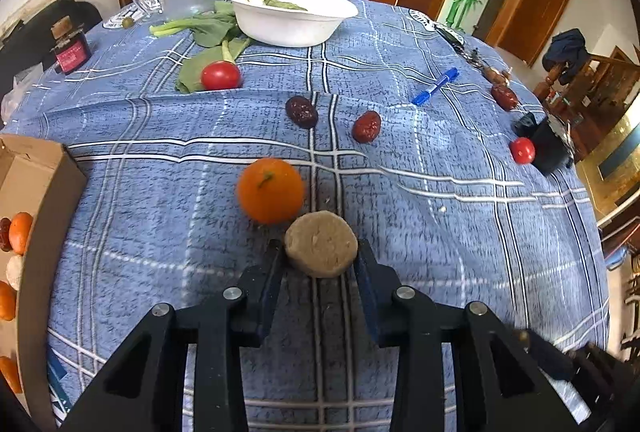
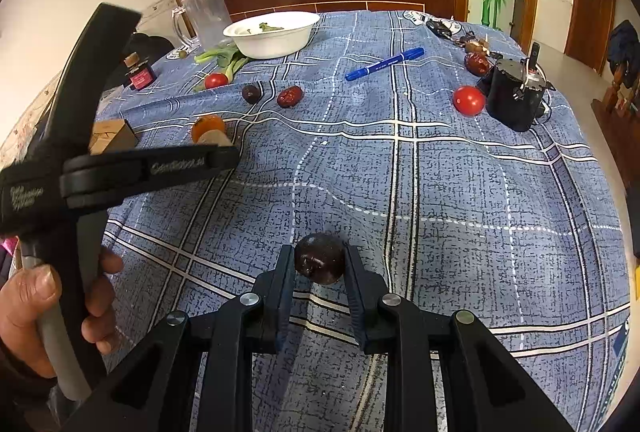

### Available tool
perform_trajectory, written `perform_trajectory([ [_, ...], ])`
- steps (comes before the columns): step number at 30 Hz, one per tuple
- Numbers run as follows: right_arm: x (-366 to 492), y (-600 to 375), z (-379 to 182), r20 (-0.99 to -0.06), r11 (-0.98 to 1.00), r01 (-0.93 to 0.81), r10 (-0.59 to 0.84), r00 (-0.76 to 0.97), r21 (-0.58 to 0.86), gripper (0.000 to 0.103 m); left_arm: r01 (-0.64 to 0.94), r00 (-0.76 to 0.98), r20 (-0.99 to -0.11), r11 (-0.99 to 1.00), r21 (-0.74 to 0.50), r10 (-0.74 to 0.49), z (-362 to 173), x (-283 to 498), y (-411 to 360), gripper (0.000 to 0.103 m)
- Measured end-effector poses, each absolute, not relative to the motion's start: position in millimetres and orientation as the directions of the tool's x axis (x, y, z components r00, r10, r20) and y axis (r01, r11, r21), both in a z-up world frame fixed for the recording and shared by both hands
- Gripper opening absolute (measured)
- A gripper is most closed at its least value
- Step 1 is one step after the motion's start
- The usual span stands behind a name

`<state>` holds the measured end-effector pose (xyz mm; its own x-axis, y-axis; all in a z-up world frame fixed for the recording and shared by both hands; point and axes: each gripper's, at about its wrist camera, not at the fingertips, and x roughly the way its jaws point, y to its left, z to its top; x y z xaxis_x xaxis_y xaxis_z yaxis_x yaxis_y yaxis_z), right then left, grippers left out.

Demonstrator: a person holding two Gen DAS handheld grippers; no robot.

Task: Organize fruits
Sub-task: 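Grasp a dark date with the right tool while the left tool grasps a round biscuit, then carry the dark date and round biscuit toward the tray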

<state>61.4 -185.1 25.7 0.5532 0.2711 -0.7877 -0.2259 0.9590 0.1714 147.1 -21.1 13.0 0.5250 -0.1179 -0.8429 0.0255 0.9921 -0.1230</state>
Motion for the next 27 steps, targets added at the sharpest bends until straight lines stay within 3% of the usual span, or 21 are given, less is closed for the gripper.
perform_trajectory([
  [11, 45.0, -176.5, 33.1, -0.778, 0.959, -0.220, 0.276, 0.564, 0.181, 0.026, 0.058, 0.546, -0.835, 0.998, -0.037, -0.063, 24.9, 72.5, 17.0, 0.034],
  [27, 21.9, -139.0, 39.4, -0.789, 0.968, -0.176, 0.249, 0.562, 0.180, 0.027, 0.134, 0.616, -0.780, 0.991, -0.029, -0.106, 60.6, 16.3, 48.3, 0.035],
])
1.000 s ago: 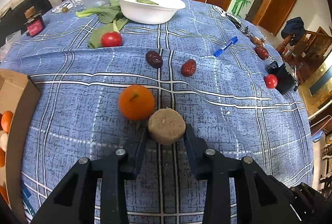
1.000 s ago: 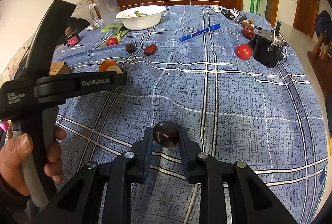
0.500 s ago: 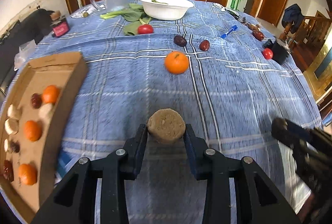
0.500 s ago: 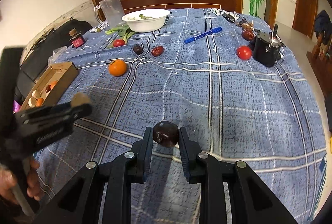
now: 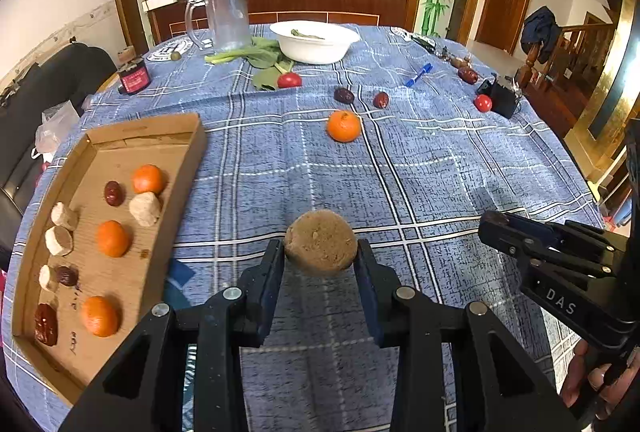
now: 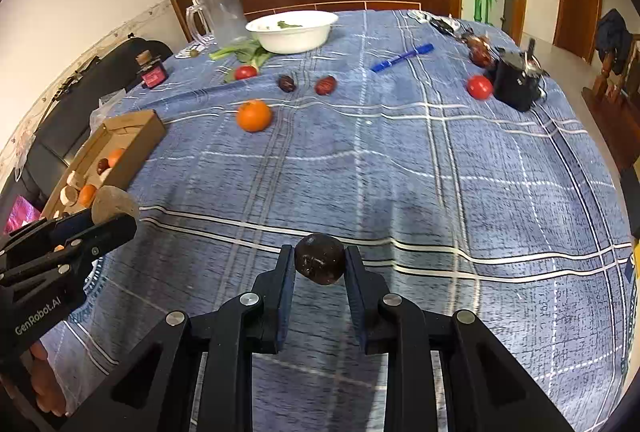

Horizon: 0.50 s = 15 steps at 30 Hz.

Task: Organize fruits
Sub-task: 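Carry the dark date and round biscuit toward the tray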

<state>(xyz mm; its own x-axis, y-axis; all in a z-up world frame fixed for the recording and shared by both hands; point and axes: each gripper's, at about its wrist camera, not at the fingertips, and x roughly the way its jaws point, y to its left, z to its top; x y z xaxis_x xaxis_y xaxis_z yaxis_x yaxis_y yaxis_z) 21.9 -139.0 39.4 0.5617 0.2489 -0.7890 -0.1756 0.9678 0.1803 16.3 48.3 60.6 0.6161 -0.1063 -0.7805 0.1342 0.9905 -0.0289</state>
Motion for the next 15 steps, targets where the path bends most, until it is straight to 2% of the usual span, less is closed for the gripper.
perform_trajectory([
  [15, 26.9, -78.4, 64.3, -0.762, 0.956, -0.246, 0.278, 0.585, 0.161, 0.027, 0.043, 0.653, -0.753, 0.997, -0.071, -0.082, 87.2, 7.0, 122.3, 0.035],
])
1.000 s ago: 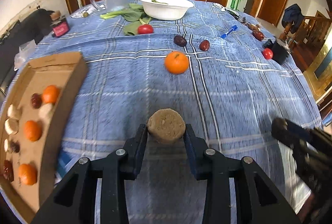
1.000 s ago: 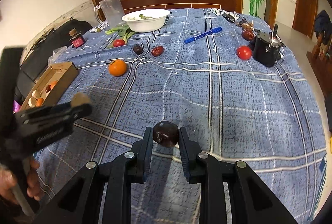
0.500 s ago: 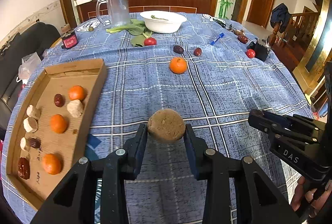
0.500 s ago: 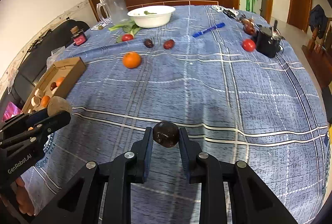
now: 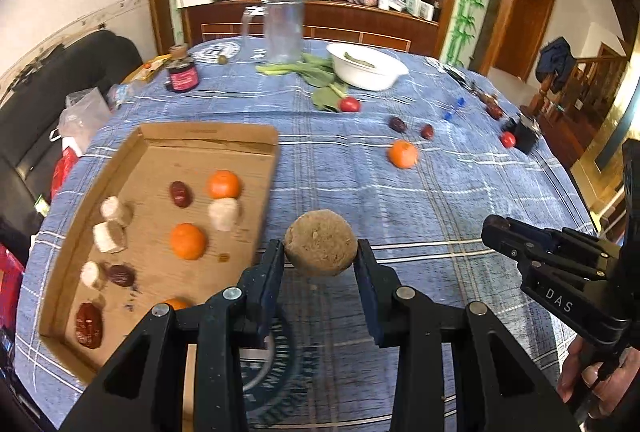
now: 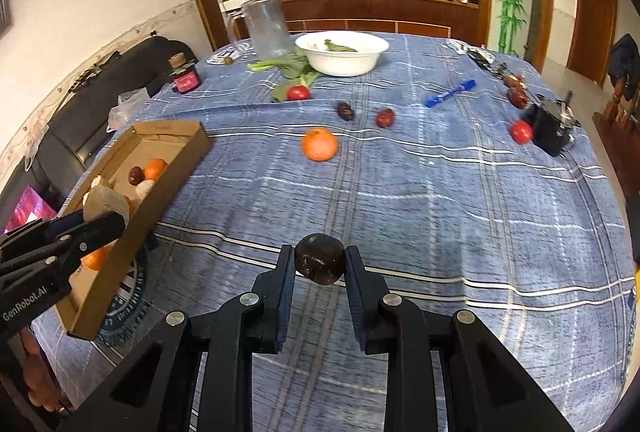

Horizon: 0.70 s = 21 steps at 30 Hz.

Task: Organize fruits
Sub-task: 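Carry the dark date and round biscuit toward the tray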

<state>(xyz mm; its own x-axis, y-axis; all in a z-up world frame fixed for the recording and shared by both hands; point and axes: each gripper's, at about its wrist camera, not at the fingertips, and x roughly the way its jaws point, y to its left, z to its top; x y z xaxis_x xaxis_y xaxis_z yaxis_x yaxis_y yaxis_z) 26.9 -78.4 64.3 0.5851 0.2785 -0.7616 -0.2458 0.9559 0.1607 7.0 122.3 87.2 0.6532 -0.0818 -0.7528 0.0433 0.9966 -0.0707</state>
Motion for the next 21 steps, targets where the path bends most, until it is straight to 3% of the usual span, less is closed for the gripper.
perform_trajectory([
  [21, 73.0, 47.3, 79.4, -0.744, 0.879, -0.451, 0.404, 0.532, 0.155, 0.027, -0.231, 0.654, -0.750, 0.970, -0.070, 0.102, 88.3, -19.1, 257.6, 0.035],
])
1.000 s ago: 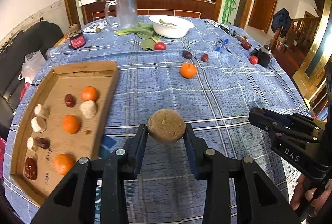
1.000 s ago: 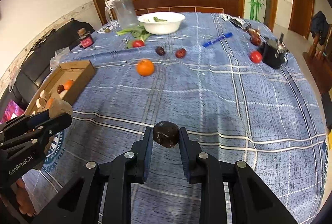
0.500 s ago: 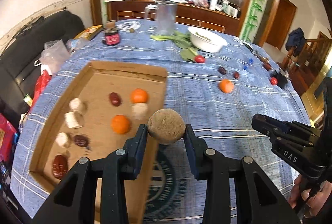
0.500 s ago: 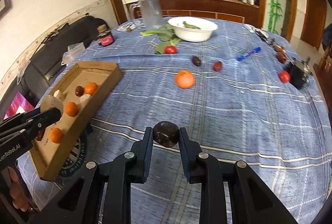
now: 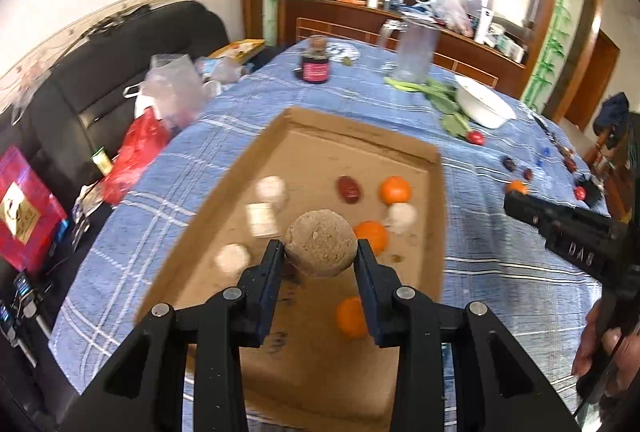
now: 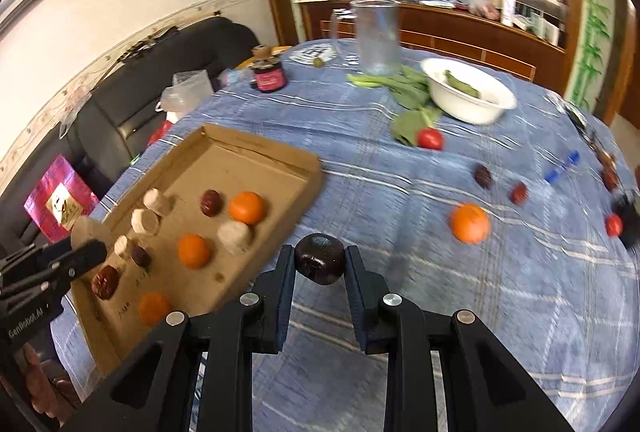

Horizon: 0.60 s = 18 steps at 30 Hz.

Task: Organize fruits
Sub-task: 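Carry the dark date and round biscuit toward the tray, then lower the round biscuit and dark date into the tray with both tools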

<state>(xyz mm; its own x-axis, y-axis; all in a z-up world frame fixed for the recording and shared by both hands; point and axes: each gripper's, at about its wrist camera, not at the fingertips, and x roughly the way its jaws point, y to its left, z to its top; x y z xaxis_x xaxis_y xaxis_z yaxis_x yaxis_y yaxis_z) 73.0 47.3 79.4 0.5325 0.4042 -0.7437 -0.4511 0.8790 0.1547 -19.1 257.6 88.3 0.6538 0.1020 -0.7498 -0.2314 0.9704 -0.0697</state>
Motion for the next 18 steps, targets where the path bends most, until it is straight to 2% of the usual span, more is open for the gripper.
perform_trajectory([
  [8, 98.7, 95.2, 77.0, -0.751, 0.853, -0.501, 0.426, 0.504, 0.147, 0.027, -0.275, 0.616, -0.778, 0.959, -0.065, 0.124, 72.7, -37.0, 284.5, 0.035],
  [18, 135.6, 134.9, 68.8, -0.769, 0.840, -0.526, 0.421, 0.481, 0.131, 0.027, -0.256, 0.579, -0.811, 0.963, -0.088, 0.080, 48.2, -38.6, 280.8, 0.035],
])
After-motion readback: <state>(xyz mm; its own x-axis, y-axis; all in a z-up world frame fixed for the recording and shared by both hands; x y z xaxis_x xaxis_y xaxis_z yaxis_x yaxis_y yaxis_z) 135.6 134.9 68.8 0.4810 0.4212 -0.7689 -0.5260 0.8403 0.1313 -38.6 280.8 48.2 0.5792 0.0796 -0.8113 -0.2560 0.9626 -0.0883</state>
